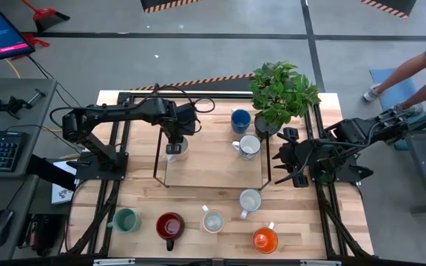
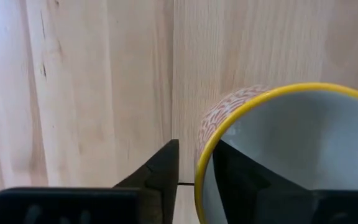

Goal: Place coffee mugs
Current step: Put the white and orange patterned mug on the shelf, then put the blue mug on the shelf

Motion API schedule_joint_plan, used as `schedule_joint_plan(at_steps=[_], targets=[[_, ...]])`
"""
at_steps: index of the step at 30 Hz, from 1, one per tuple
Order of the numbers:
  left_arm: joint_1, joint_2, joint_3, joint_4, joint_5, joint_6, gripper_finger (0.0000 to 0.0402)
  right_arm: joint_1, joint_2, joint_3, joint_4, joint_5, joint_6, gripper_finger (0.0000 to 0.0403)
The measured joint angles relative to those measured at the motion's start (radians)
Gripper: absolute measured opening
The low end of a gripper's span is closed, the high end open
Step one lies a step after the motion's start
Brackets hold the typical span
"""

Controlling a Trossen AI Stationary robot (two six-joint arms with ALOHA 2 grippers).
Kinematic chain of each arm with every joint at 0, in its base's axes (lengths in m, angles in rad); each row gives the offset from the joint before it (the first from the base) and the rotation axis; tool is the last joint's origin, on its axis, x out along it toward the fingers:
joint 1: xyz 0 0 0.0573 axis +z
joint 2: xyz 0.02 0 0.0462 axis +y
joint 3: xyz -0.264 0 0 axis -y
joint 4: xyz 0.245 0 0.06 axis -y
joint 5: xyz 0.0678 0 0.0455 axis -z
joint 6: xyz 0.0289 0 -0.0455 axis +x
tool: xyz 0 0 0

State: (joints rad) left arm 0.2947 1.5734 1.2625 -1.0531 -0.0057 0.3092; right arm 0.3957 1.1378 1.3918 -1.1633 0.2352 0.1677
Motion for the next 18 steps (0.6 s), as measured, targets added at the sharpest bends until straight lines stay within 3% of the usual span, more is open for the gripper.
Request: schedule_joint_plan(at_steps=[18], targets=[[0.0, -0.097, 0.029, -0.006, 0.002, -0.037, 0.0113, 0.0, 0.0, 0.0, 0.0, 0.0, 0.0, 0.0106]])
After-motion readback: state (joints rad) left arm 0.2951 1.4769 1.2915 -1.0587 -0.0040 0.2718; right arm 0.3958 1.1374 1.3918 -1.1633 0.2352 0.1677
